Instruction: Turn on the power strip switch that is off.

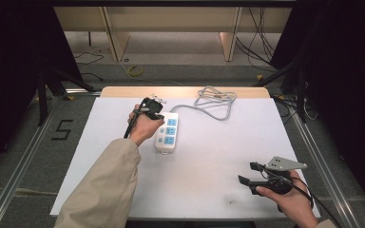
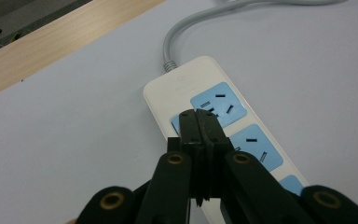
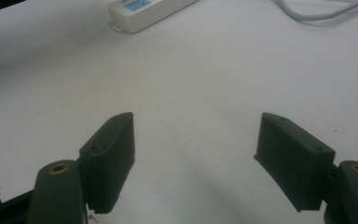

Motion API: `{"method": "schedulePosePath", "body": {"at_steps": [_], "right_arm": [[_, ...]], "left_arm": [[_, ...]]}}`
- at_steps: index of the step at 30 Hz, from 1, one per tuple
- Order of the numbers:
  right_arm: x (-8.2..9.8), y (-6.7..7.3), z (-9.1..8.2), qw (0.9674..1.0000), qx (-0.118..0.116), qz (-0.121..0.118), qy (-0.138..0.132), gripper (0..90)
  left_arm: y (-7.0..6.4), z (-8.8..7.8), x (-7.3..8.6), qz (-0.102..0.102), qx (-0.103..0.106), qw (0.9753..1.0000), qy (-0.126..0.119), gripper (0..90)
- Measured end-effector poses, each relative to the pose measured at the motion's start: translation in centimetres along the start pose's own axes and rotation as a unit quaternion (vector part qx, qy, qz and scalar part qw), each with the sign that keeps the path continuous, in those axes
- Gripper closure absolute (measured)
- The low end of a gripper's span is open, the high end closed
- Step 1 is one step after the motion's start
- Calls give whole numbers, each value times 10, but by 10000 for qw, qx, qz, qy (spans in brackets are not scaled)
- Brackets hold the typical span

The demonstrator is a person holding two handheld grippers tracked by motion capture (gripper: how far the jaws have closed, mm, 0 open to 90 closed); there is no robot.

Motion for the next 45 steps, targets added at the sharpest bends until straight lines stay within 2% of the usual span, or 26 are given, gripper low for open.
{"method": "schedulePosePath", "body": {"at_steps": [17,26,45], "right_arm": [[0,0,0,10000,5,-5,10,283],[1,0,0,10000,8,-14,19,283],[1,0,0,10000,4,-13,58,282]], "left_arm": [[1,9,0,-47,-22,10000,49,899],[1,13,-5,42,-49,9999,107,899],[2,22,-7,-17,-59,9998,192,899]]}}
Point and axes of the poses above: each handheld gripper's, and its own axes: z roughly forward along the jaws, x roughly out of its underside, y roughly to its left, the point moved 4 cm from there along z, roughly forward along the jaws, and after that the axes turned 8 degrees about -y, right-handed, at the moved point
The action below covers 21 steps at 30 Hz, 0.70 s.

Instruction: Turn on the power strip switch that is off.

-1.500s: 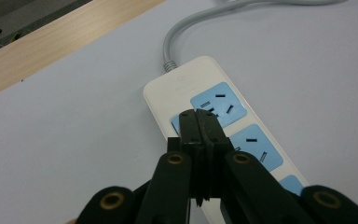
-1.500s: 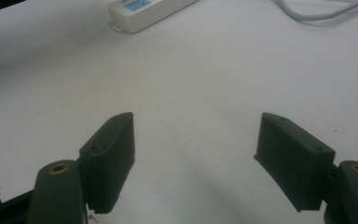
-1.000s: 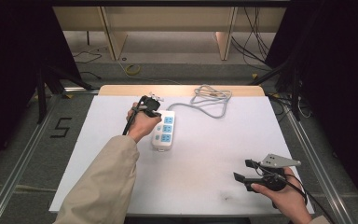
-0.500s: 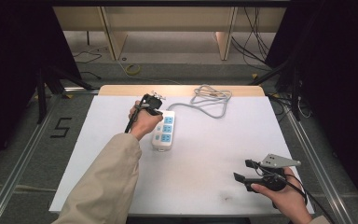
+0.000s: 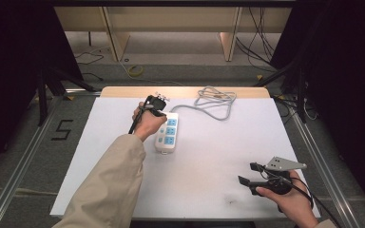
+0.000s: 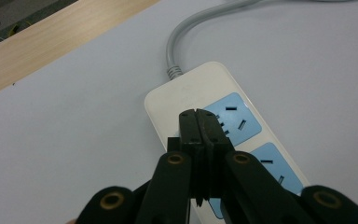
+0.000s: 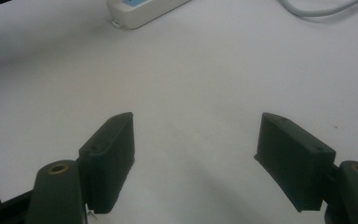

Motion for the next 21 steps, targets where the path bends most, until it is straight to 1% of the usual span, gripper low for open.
{"method": "schedulePosePath", "body": {"at_steps": [4,7,9,13,21], "right_arm": [[0,0,0,10000,15,-3,-1,282],[0,0,0,10000,21,16,-14,281],[0,0,0,10000,20,20,-9,281],[0,-1,0,10000,14,16,-18,281],[0,-1,0,10000,13,17,-16,281]], "left_arm": [[0,2,-1,9,-4,10000,25,899],[0,3,-4,62,-4,10000,49,899],[0,4,-6,43,-1,10000,45,899],[0,5,-10,90,-10,9999,62,899],[2,10,-8,11,-36,9999,140,899]]}}
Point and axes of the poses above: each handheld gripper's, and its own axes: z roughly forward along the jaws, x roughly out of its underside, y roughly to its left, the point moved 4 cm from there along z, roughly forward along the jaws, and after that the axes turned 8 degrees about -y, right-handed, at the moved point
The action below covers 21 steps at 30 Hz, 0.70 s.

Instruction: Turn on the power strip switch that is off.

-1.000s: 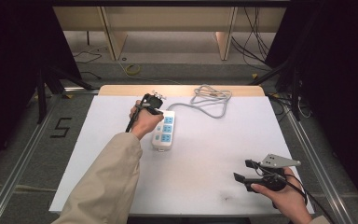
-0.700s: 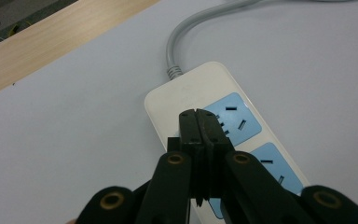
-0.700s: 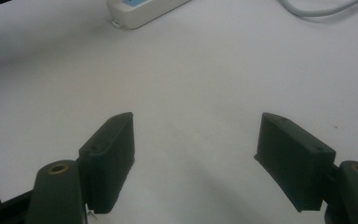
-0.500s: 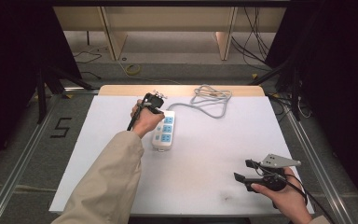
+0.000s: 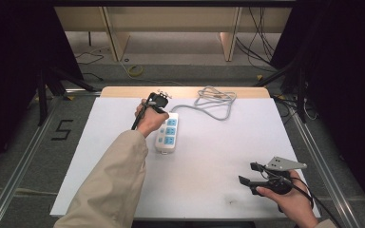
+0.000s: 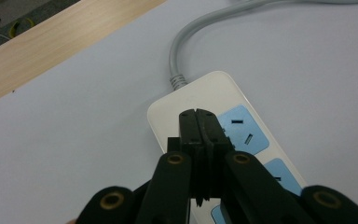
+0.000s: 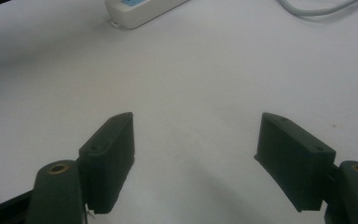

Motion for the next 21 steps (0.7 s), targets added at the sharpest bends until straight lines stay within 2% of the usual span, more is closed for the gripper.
{"method": "schedulePosePath", "body": {"at_steps": [13,21], "right_arm": [[0,0,0,10000,8,-5,17,282],[0,0,0,10000,-8,-7,21,281]], "left_arm": [[2,4,-6,-44,-24,10000,65,899],[2,11,-3,-35,-60,9997,220,899]]}}
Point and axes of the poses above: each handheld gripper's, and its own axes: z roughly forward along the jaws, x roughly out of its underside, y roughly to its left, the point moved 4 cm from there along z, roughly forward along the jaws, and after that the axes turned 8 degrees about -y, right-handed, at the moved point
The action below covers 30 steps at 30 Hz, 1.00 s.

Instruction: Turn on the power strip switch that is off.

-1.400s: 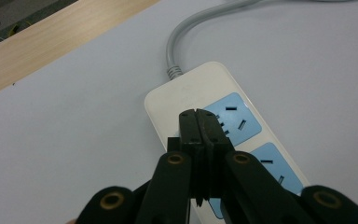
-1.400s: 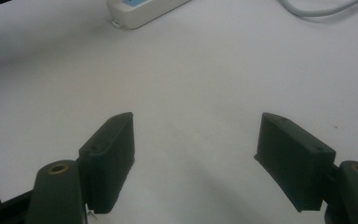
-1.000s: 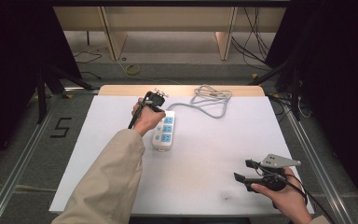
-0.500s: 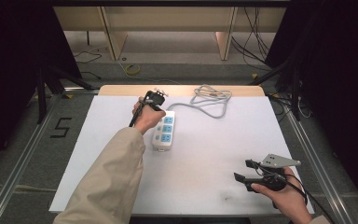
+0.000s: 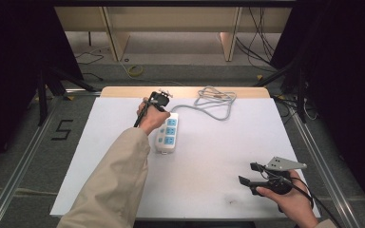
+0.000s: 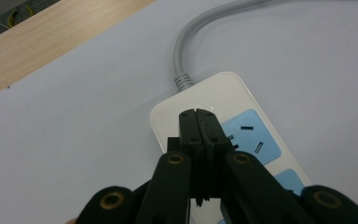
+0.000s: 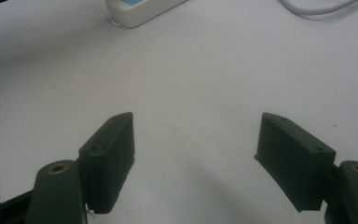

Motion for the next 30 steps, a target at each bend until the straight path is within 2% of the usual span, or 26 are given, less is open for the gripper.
{"method": "schedulePosePath", "body": {"at_steps": [30], "right_arm": [[1,1,1,10000,-31,3,31,281]], "left_arm": [[-2,7,7,-22,45,9991,411,899]]}}
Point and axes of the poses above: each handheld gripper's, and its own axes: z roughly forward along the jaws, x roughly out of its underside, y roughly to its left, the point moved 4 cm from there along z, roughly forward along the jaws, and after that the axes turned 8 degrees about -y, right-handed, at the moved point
